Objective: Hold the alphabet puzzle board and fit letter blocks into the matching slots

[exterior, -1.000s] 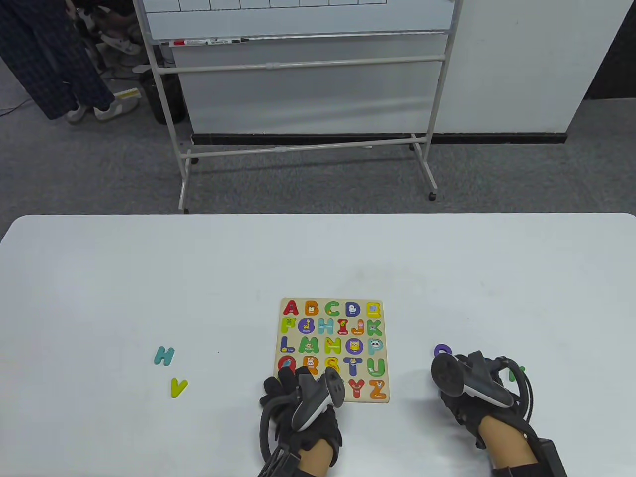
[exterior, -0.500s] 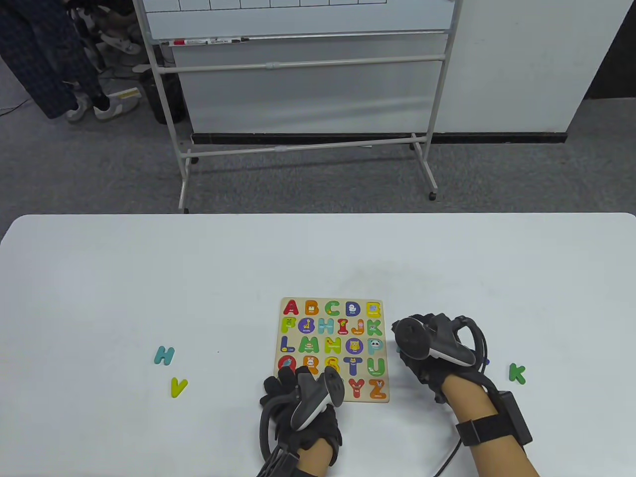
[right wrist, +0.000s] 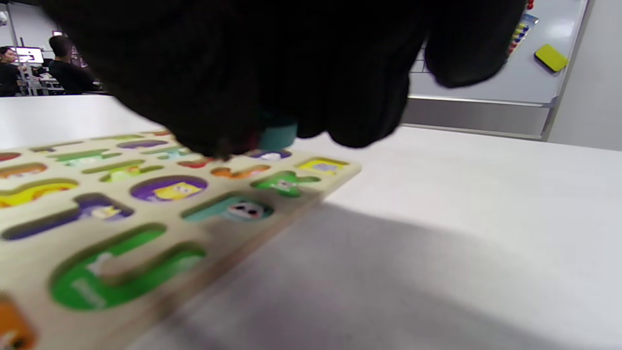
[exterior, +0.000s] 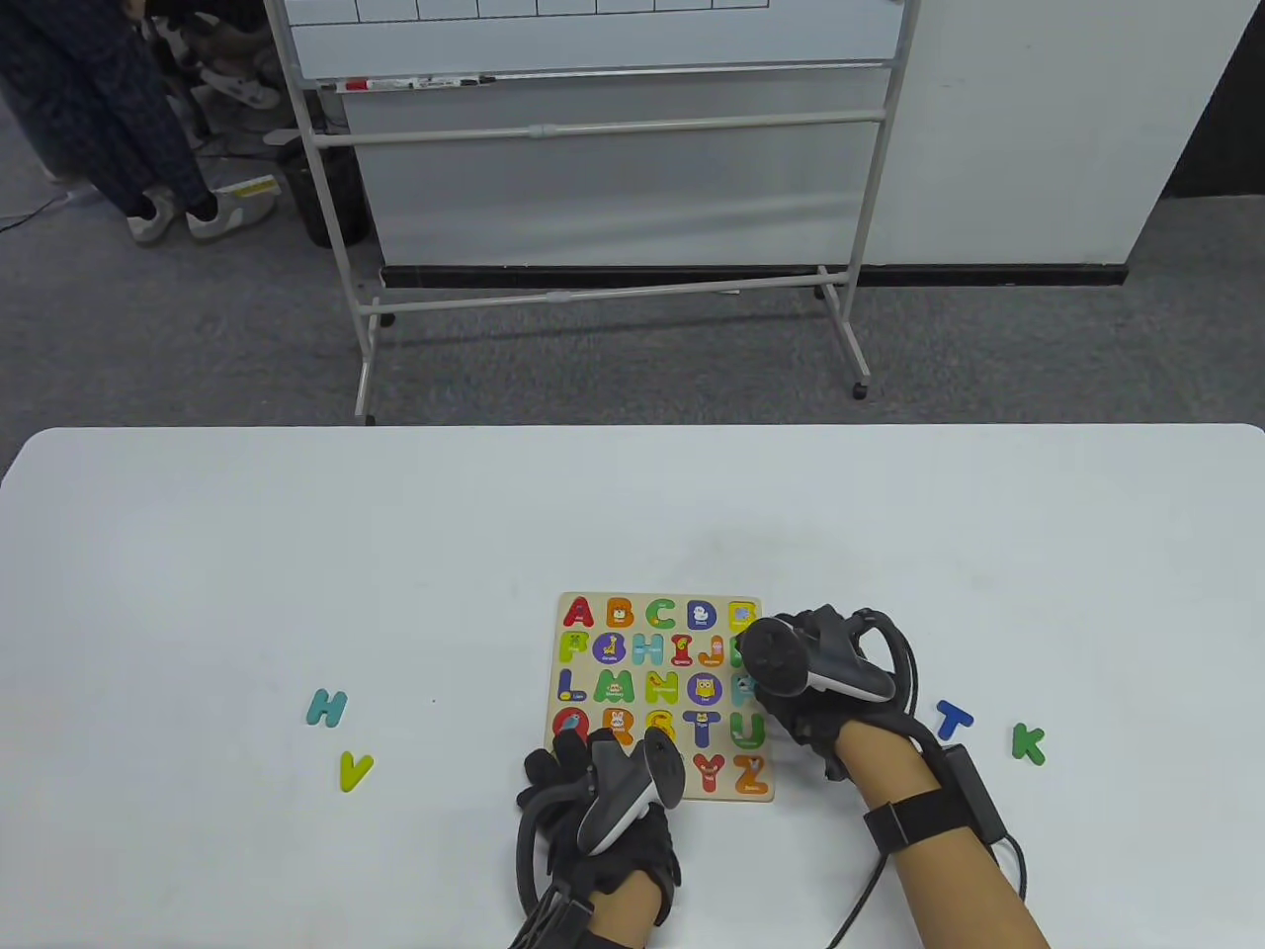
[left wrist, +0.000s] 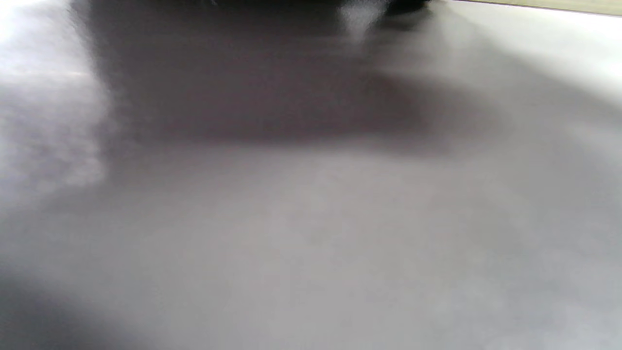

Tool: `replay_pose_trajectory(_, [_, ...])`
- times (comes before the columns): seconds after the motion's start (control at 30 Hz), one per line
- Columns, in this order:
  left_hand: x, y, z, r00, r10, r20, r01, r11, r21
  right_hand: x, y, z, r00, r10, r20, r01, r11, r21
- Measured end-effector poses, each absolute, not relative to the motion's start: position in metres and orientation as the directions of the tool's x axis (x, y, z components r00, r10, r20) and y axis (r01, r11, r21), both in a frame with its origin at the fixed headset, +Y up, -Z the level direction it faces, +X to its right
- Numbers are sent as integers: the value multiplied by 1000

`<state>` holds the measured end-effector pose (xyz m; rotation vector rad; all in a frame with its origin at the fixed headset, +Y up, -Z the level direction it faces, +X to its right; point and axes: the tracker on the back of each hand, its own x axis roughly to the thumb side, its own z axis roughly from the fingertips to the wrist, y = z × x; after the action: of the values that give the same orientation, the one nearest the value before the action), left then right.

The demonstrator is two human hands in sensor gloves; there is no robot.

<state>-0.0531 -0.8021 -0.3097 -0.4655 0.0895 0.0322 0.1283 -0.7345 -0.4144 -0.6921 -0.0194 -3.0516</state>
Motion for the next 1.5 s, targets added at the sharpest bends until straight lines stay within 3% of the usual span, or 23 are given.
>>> replay_pose_trajectory(0.53, [-52, -802, -310, 996, -8, -85, -31, 894, -447, 111, -758, -418, -867, -97, 489, 115, -993, 8])
replay_pose_trajectory(1.2, [-52, -801, -310, 997, -3, -82, -35, 890, -454, 119, -758, -419, -880, -32, 474, -11, -996, -88])
replay_pose_trajectory(1.43, [-51, -801, -310, 997, -6, -81, -32, 889, -457, 124, -752, -419, -892, 26, 452, 25, -994, 106])
replay_pose_trajectory(1.5, [-51, -801, -310, 997, -4, -81, -34, 888, -458, 131, -744, -416, -902, 61, 426, -27, -996, 85])
